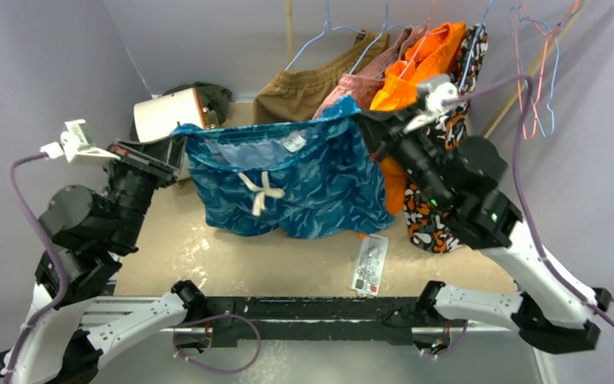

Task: Place the shorts on the hanger
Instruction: Adjust the shorts at the center of the board.

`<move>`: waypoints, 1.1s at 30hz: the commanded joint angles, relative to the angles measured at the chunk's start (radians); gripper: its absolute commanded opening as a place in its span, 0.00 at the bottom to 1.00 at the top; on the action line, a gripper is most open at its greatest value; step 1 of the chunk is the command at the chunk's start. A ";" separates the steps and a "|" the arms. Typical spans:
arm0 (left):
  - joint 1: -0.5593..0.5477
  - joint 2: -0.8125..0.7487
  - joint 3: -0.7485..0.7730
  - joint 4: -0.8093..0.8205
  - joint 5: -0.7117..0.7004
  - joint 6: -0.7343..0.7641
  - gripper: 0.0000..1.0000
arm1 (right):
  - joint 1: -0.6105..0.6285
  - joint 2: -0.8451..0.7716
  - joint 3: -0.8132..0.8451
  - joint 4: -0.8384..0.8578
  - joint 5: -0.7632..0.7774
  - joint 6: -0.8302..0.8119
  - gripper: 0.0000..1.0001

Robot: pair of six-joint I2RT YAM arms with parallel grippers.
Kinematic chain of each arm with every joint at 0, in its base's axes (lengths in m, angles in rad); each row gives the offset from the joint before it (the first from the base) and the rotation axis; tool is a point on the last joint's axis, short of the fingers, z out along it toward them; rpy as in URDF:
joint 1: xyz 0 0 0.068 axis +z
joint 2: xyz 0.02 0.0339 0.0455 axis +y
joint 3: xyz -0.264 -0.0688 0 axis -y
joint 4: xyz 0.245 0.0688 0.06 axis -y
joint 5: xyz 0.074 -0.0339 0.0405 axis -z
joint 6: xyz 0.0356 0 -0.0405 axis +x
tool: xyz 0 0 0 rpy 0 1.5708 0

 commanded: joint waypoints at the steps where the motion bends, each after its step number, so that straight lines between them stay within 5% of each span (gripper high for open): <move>1: 0.006 0.117 0.268 0.143 -0.005 0.131 0.00 | -0.009 0.109 0.335 0.011 -0.020 -0.094 0.00; 5: 0.007 0.180 0.399 0.159 0.092 0.125 0.00 | -0.008 0.157 0.506 0.003 -0.120 -0.079 0.00; 13: 0.007 0.008 0.088 0.166 0.037 0.081 0.00 | -0.010 -0.041 0.090 0.036 -0.012 -0.009 0.00; 22: 0.007 0.205 0.557 0.077 0.119 0.202 0.00 | -0.010 0.052 0.501 -0.114 -0.084 -0.108 0.00; 27: 0.007 0.102 0.395 0.163 0.136 0.155 0.00 | -0.010 -0.033 0.396 -0.107 -0.091 -0.088 0.00; 33: 0.007 0.042 0.270 0.030 0.248 0.094 0.00 | -0.009 -0.107 0.256 -0.213 -0.188 -0.091 0.00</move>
